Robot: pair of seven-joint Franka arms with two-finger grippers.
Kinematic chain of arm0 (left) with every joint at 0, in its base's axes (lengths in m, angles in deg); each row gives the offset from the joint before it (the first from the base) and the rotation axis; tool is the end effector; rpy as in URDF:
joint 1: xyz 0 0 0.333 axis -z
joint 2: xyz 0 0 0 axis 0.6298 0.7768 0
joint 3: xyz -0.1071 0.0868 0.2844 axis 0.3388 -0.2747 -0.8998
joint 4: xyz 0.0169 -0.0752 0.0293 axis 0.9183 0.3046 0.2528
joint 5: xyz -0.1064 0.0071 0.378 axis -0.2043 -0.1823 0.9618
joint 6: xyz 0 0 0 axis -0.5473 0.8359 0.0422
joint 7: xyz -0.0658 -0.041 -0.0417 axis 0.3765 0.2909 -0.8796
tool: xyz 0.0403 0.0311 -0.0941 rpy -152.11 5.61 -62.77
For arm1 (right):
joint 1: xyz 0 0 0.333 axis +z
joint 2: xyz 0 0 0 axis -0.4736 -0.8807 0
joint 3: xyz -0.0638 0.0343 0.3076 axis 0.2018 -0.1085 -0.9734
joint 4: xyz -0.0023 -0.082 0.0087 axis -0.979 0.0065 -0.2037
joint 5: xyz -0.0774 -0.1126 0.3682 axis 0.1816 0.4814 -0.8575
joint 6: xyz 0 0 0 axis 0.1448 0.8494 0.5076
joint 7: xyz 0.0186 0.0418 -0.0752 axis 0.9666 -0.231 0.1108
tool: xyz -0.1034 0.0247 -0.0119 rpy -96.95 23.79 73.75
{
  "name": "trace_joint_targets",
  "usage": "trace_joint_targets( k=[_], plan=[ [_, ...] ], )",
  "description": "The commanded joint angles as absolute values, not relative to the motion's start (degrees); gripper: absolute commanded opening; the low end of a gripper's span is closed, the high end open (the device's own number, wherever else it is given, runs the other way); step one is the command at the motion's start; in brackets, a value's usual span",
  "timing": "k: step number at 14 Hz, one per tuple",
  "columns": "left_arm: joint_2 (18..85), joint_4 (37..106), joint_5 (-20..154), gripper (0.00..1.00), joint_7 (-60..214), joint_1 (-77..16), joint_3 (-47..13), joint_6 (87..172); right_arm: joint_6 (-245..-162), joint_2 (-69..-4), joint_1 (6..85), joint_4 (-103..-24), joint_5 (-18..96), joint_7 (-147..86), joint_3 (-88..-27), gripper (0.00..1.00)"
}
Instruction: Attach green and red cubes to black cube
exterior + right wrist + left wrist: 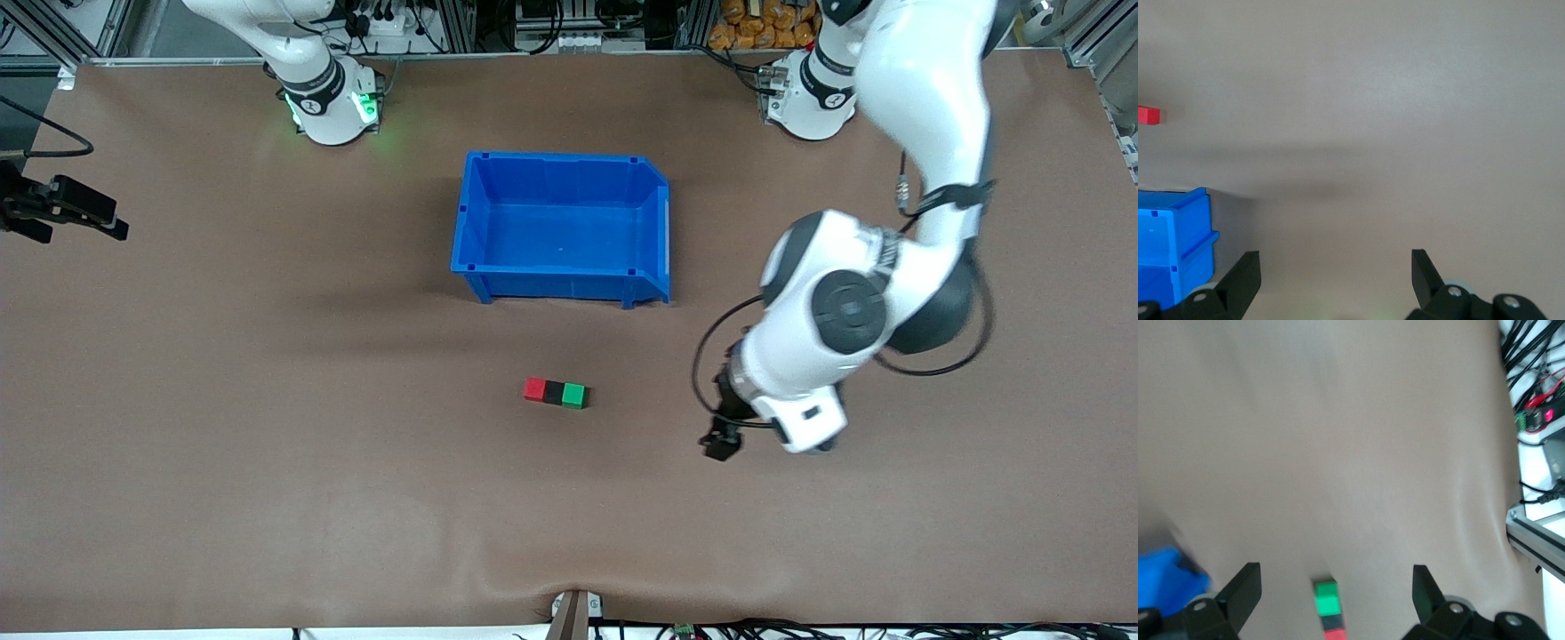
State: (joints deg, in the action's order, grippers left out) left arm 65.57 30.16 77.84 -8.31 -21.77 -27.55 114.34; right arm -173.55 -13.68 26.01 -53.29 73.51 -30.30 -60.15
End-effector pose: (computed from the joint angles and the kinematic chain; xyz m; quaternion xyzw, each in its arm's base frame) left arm 0.6955 -0.2856 0.4563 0.8274 0.5595 -0.0051 0.0483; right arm 0.5469 -0.0411 0.6274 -0.9993 -0.0028 0.0278 0.0252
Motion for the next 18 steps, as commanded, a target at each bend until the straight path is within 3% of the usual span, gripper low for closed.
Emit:
trace_joint_targets(
  k=[1, 4, 12, 18],
  plan=[
    [57.5, 34.9, 77.5, 1.00, 3.5, -28.3, -26.7, 107.8, -173.5, -14.6, 26.1, -52.4, 73.1, -31.1, -60.2, 1.00],
    [53.9, 34.9, 76.3, 1.00, 20.1, -33.7, -26.7, 99.7, -173.7, -15.6, 26.2, -52.4, 73.2, -31.1, -60.3, 1.00],
    [47.8, 35.4, 76.6, 1.00, 49.2, -43.1, -26.8, 89.1, -173.1, -15.6, 25.9, -50.8, 73.1, -31.1, -60.3, 1.00],
    [31.0, 56.5, 76.5, 1.00, 66.6, -45.8, -30.3, 97.1, -173.2, -15.6, 26.1, -50.8, 73.1, -31.1, -60.3, 1.00]
  ],
)
